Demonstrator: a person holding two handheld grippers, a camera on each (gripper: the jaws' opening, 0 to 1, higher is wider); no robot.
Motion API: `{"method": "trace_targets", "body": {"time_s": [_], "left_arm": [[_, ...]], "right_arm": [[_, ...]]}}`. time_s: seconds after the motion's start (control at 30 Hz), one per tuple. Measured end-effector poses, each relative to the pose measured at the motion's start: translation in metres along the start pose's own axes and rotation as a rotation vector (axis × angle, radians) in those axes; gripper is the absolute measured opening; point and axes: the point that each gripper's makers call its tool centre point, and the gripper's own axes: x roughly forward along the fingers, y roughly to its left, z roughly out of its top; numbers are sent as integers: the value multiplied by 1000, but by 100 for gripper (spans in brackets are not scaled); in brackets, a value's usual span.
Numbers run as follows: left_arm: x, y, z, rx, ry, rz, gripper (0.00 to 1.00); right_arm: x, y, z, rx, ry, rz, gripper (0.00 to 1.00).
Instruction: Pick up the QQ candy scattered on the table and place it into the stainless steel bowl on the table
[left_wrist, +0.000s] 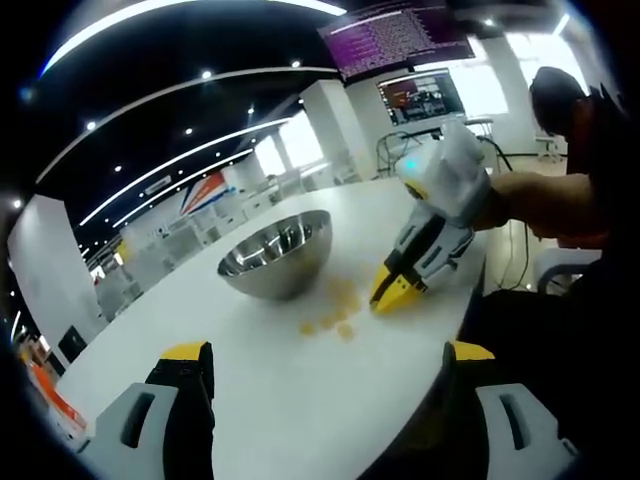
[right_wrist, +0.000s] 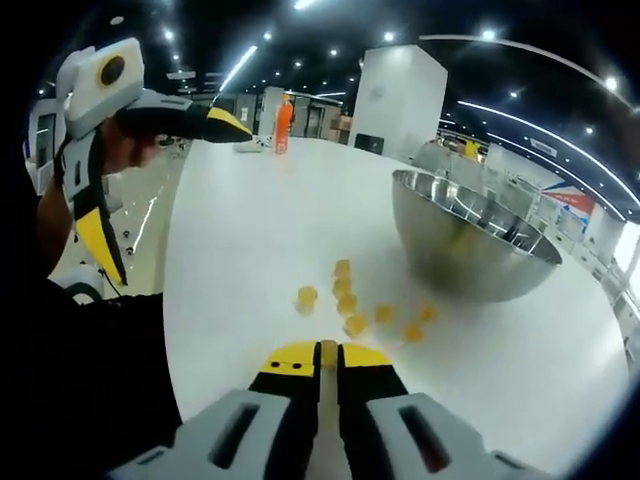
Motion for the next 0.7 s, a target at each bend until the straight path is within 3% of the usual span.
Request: {"method": "trace_targets", "body": {"time_s": [0.7], "left_arm": [[0,1,2,3,1,6,95]], "right_arm": [[0,0,2,48,-16,16,6]]}}
